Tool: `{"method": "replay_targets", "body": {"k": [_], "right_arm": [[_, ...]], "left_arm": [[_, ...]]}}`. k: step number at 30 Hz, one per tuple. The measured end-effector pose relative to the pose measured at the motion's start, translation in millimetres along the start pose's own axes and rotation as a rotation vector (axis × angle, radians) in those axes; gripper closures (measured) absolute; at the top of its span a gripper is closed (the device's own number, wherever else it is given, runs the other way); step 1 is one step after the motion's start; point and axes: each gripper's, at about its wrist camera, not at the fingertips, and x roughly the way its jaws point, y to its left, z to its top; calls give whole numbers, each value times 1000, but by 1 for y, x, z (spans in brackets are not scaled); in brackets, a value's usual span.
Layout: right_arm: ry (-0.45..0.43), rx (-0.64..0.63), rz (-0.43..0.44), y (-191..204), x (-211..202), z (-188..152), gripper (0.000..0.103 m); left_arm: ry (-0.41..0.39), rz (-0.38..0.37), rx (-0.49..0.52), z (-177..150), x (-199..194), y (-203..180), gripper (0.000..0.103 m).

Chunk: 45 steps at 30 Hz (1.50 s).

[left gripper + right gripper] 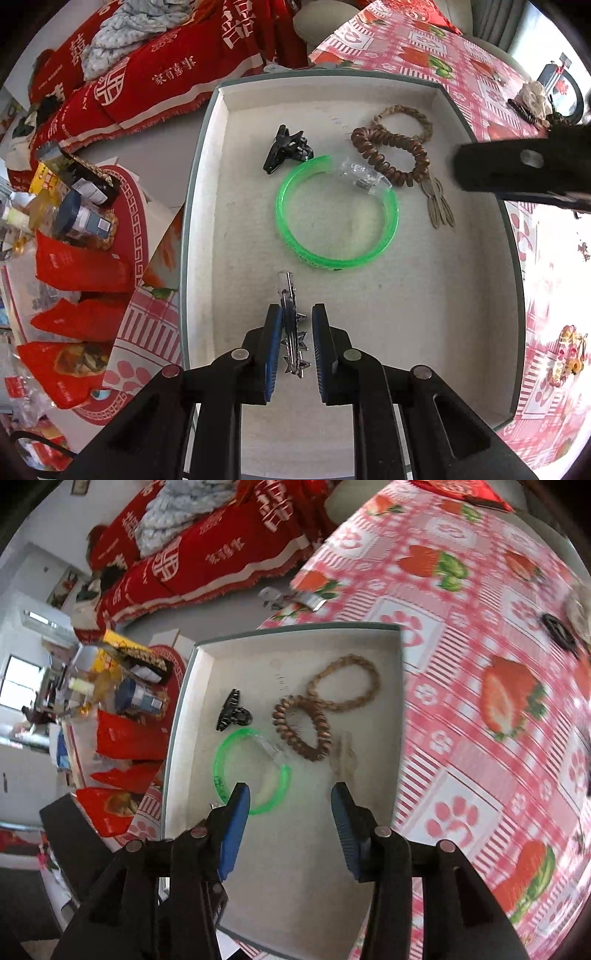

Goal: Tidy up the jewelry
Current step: 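Carry barrette with left tool into white box while right tool carries bangle there, open both, then move left tool to silver charm while right tool reaches yellow cord bracelet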

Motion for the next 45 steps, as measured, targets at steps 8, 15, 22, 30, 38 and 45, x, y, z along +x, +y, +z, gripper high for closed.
{"method": "replay_targets", "body": {"k": [8, 15, 22, 30, 38, 45], "right_arm": [[-53, 150, -36, -48, -37, -31, 49], [-56, 297, -79, -104, -58, -68, 45], [-61, 420, -115, -149, -76, -109, 19], [-88, 563, -180, -196, -101, -153, 19], [-89, 638, -241, -229, -116, -192, 19], [-72, 663, -267, -241, -114, -213, 19]], "left_arm": [[-30, 4, -6, 6, -13, -7, 0], [-22, 21, 56, 13, -18, -22, 0], [-51, 7, 164, 21, -33, -55, 0], [-90, -91, 297, 37, -56, -128, 0], [-88, -149, 406, 41, -58, -198, 0], [-42, -199, 491, 35, -49, -243, 0]]}}
